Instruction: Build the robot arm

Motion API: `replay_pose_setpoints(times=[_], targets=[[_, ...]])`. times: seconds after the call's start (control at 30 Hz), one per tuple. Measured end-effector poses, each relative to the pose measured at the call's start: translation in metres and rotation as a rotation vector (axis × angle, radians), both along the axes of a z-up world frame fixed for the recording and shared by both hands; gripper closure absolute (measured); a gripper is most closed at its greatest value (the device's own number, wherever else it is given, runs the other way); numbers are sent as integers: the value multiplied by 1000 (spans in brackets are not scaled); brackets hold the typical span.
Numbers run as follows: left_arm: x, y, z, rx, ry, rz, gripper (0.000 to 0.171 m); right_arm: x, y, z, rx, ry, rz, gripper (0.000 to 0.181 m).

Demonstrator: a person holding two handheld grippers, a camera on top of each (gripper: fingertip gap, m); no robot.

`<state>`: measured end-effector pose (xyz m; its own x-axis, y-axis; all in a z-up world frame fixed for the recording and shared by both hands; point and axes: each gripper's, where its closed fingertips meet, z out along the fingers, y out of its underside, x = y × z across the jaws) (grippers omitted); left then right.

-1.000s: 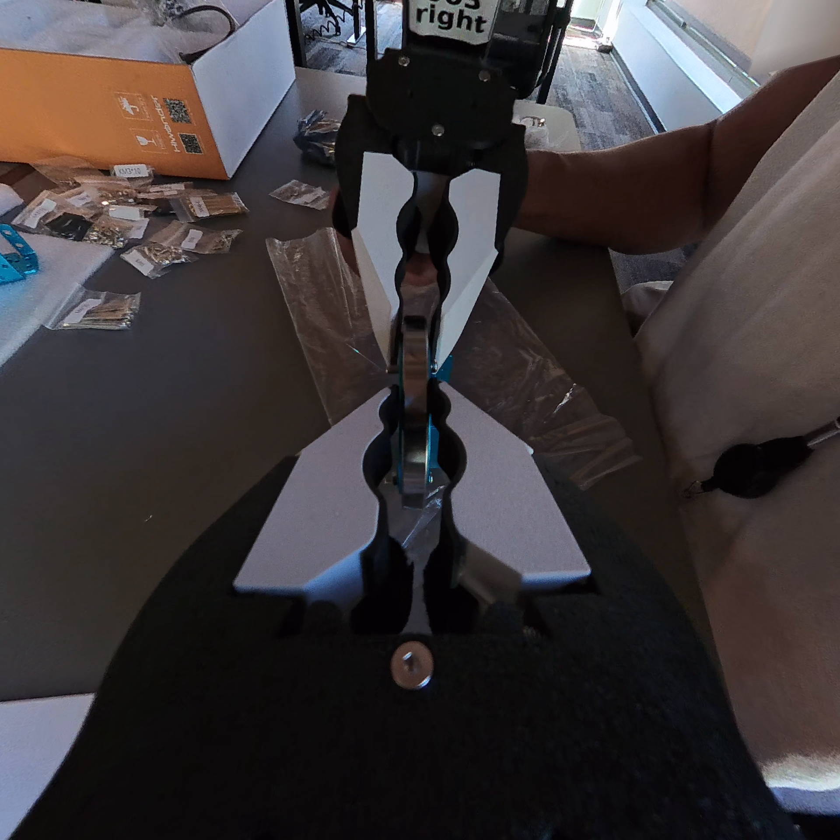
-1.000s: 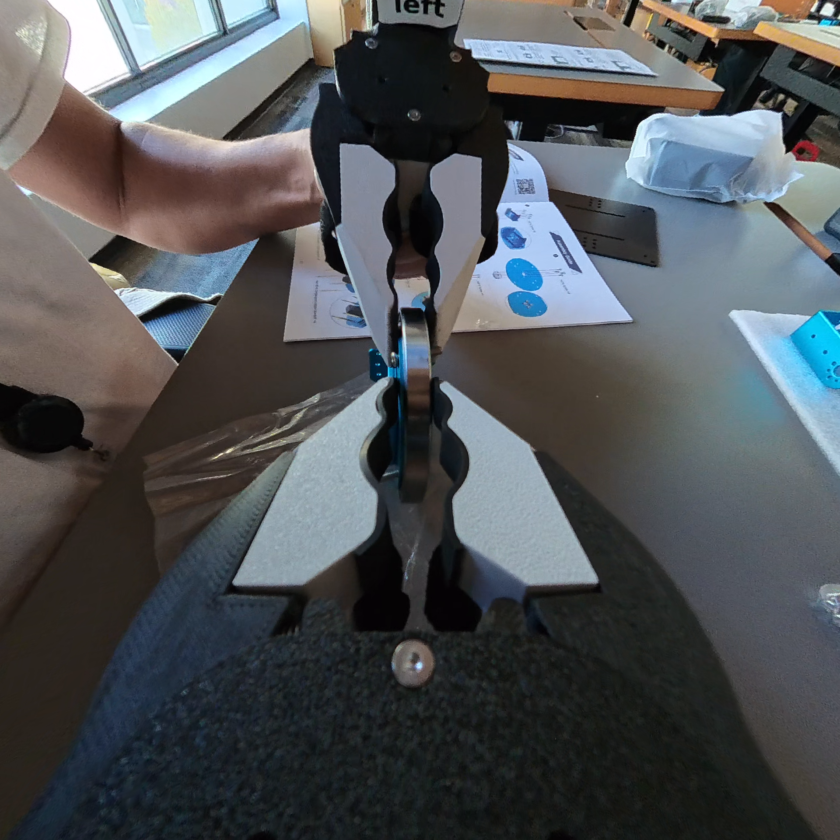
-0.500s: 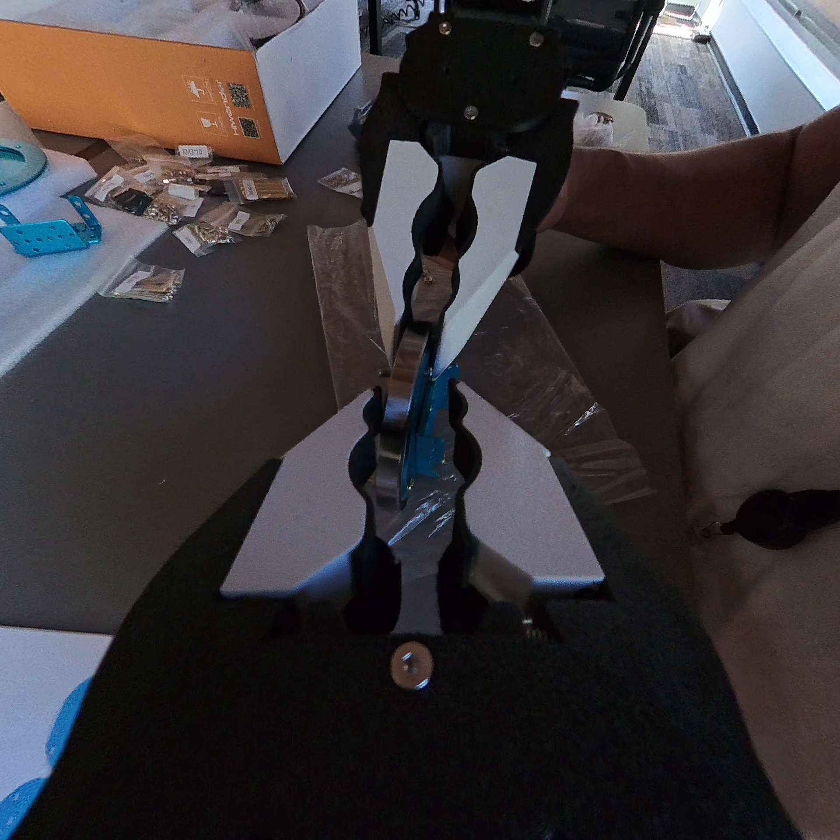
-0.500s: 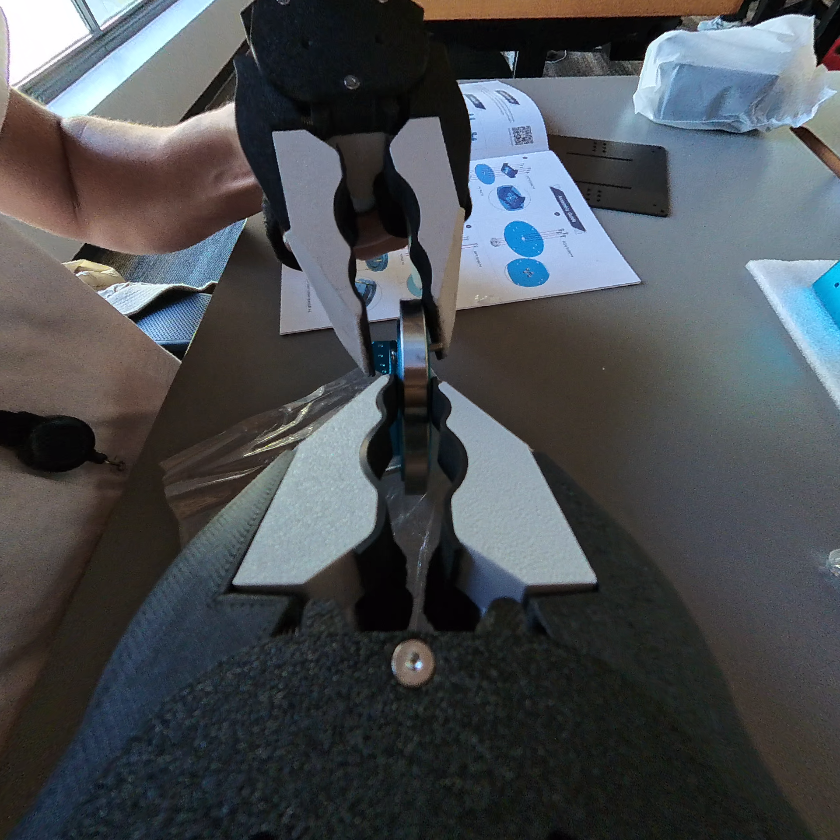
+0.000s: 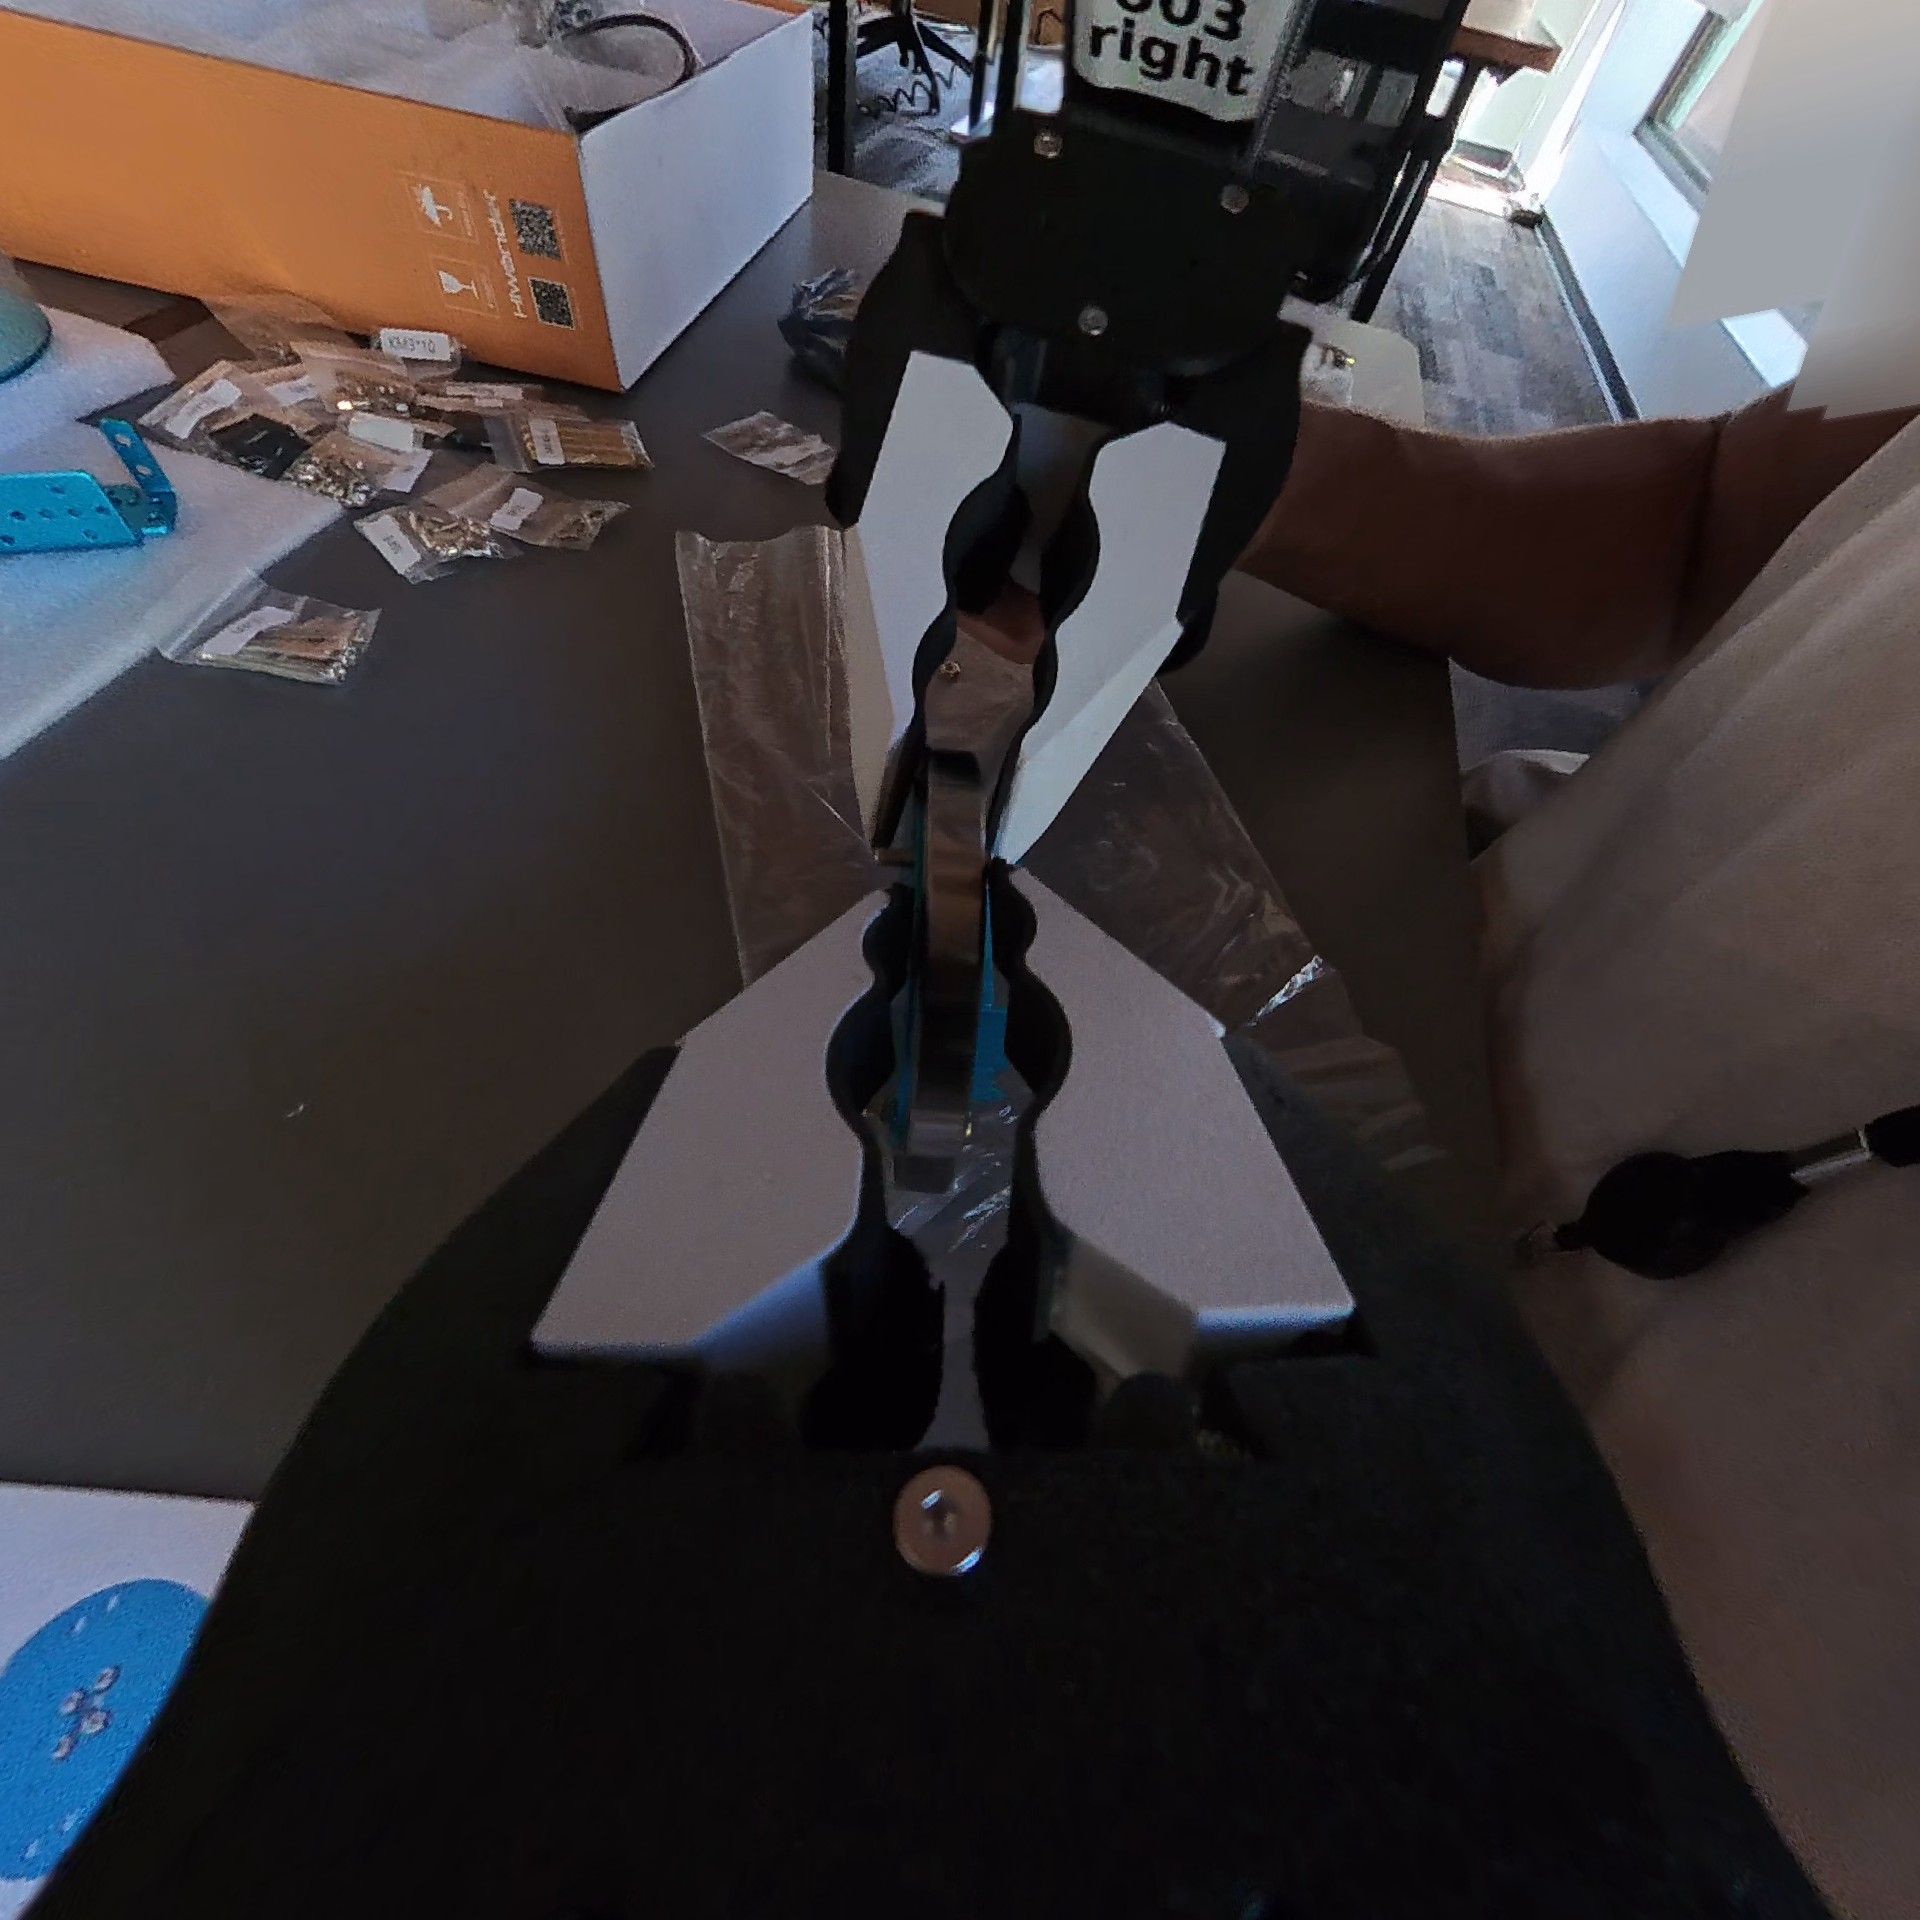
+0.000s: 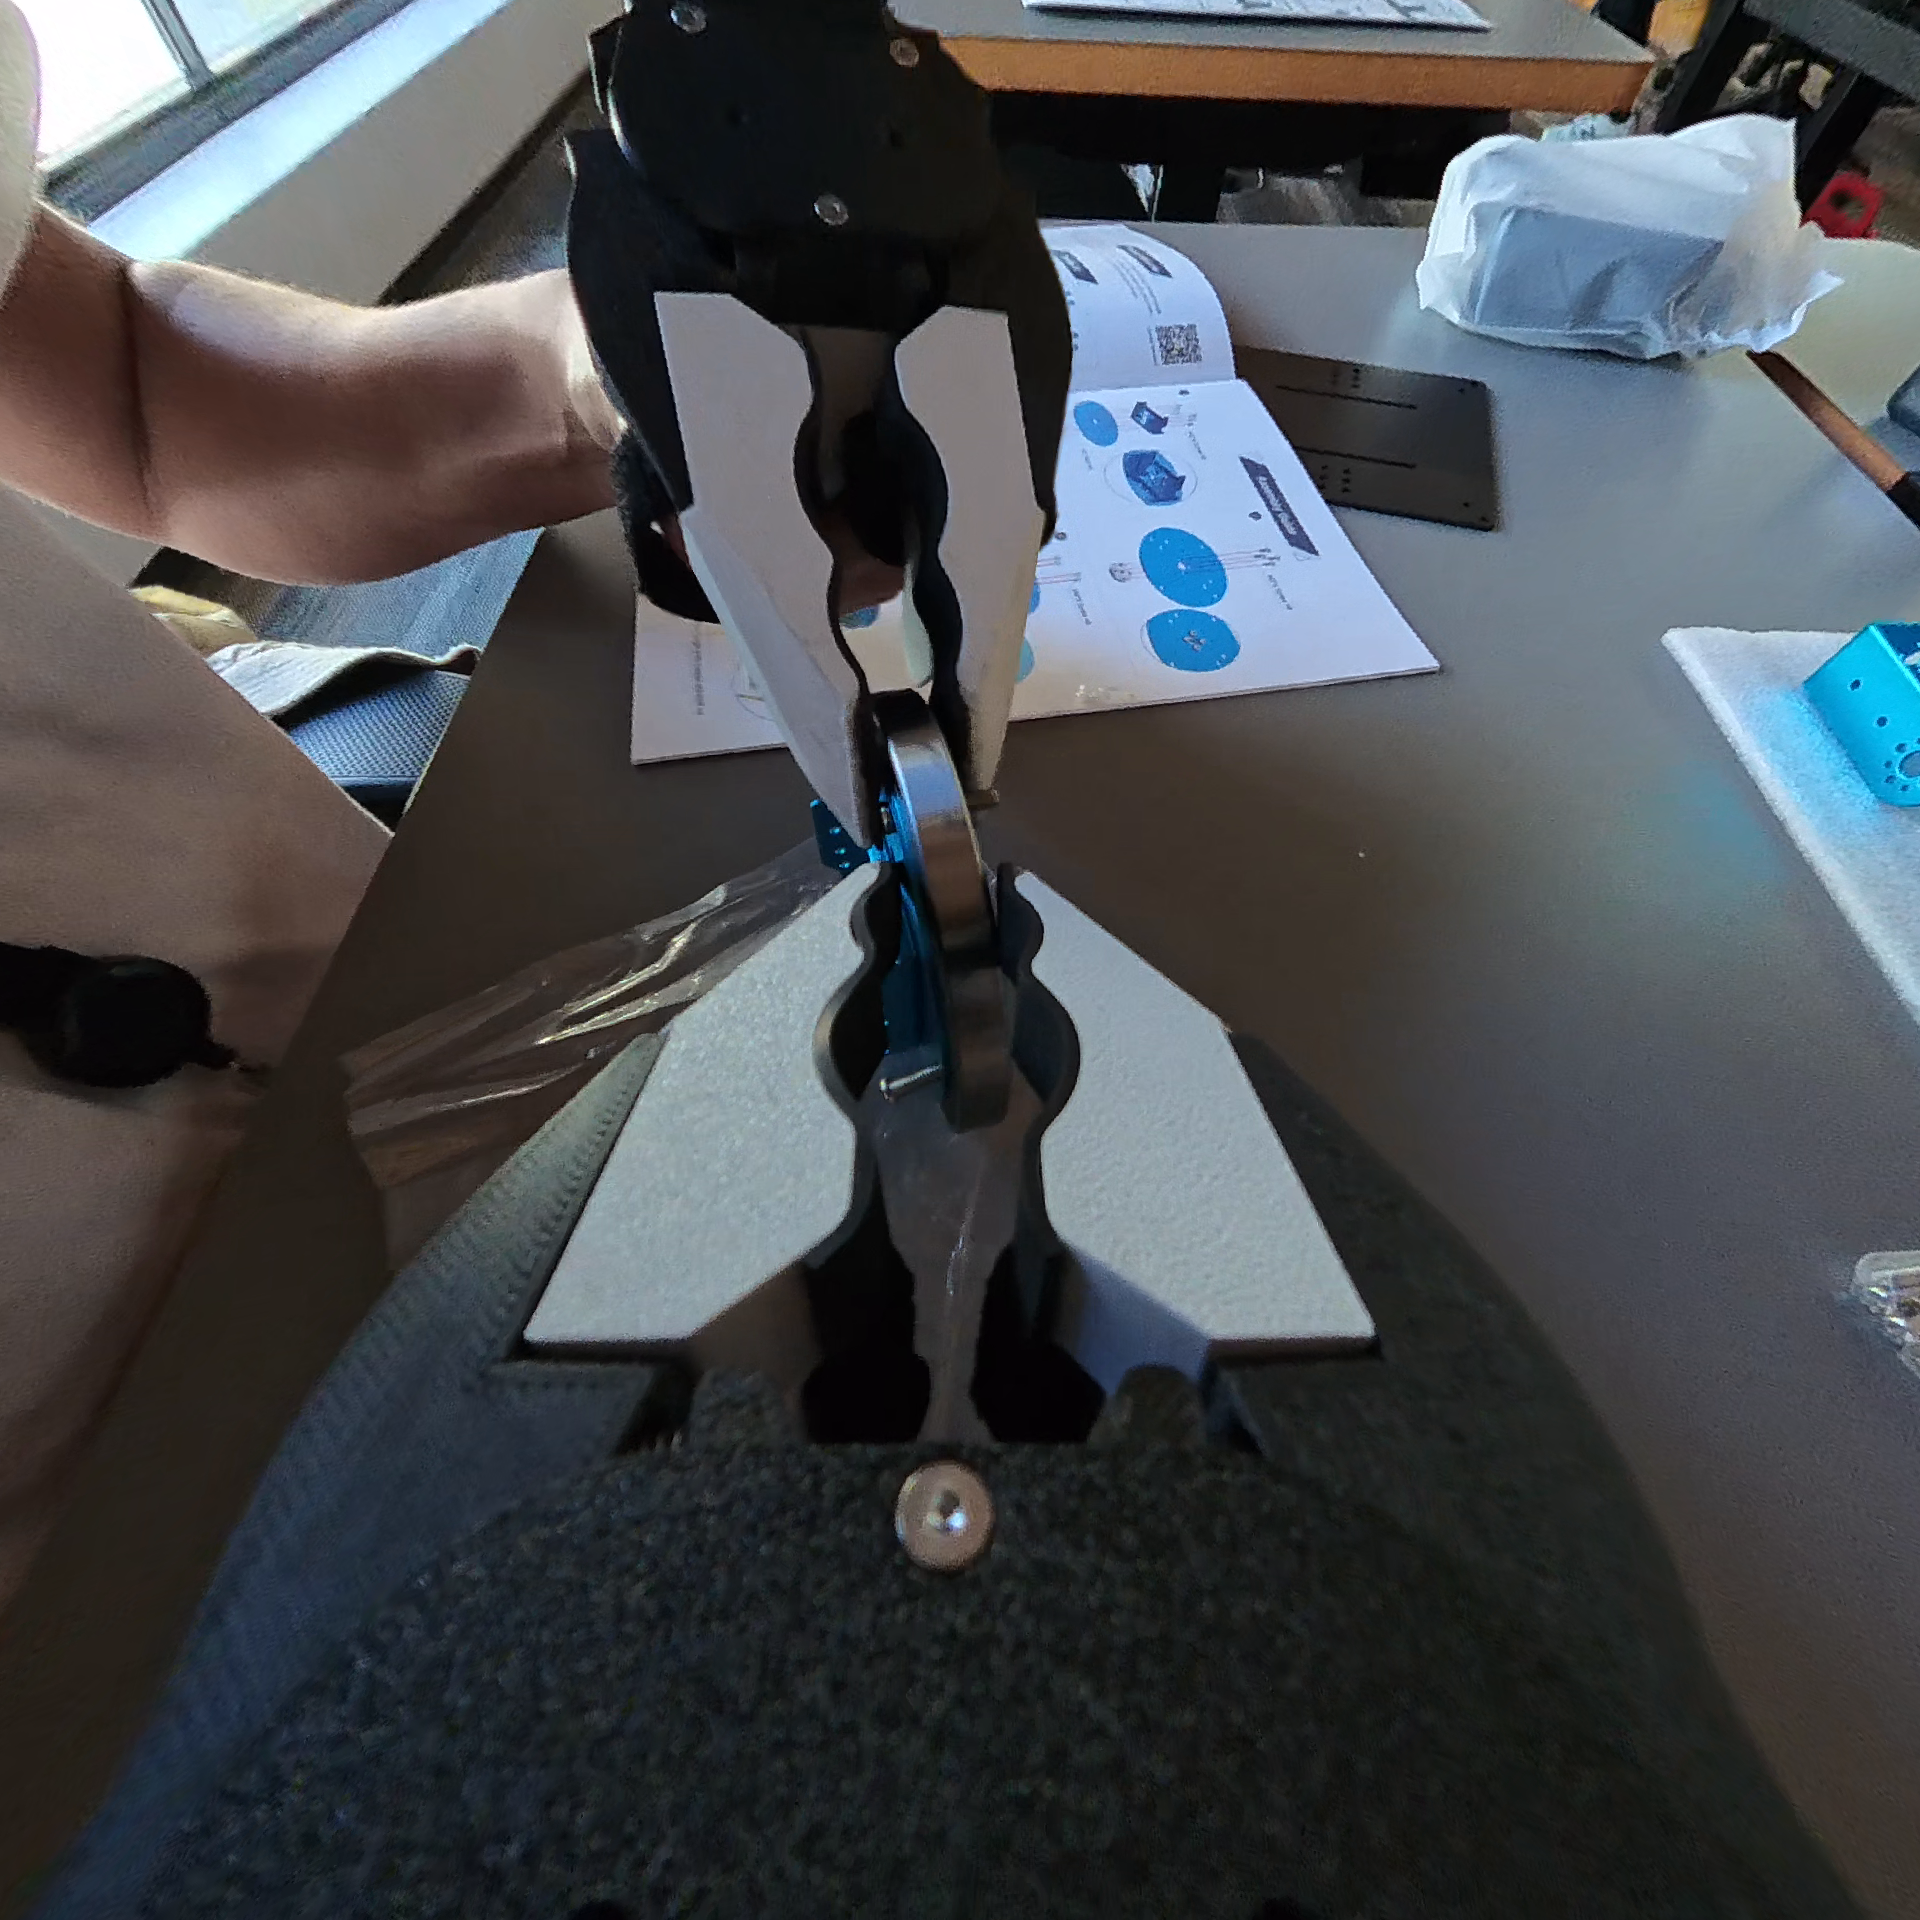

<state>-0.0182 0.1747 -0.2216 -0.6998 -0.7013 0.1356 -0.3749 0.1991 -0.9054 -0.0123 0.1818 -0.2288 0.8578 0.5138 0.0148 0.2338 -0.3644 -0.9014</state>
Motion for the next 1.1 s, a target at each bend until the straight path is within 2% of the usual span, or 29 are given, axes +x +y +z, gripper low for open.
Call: replay_pose_setpoints(times=[0.07,0.13,0.23,0.33,0.47,0.5,0.57,0.7,0.8,0.87,0.97,1.1], targets=[[-3,-4,0,26,-26,-27,158,0,-5,3,15,26,19,163],[-5,-8,0,38,-53,-49,158,8,-16,18,66,86,26,153],[-8,-9,0,58,-94,-66,159,52,-42,28,58,115,-63,143],[-12,-12,0,77,-114,-103,158,84,-76,-2,-101,41,-120,138],[-16,-14,-1,97,-127,-150,158,95,-108,-46,-348,-13,-111,149],[-17,-14,-1,99,-130,-160,158,94,-111,-52,-377,-26,-100,150],[-17,-14,-1,106,-137,-172,158,97,-115,-58,-412,-97,-98,164],[-17,-14,-1,105,-139,-183,159,104,-116,-54,-367,-162,-159,165],[-17,-14,-1,91,-136,-183,158,113,-125,-62,-364,-270,-214,168],[-17,-14,-1,90,-136,-183,158,117,-127,-62,-338,-265,-230,169],[-17,-14,-1,89,-135,-184,158,120,-131,-65,-340,-229,-181,168],[-18,-14,-1,96,-141,-189,159,116,-128,-71,-312,-243,-26,168]])
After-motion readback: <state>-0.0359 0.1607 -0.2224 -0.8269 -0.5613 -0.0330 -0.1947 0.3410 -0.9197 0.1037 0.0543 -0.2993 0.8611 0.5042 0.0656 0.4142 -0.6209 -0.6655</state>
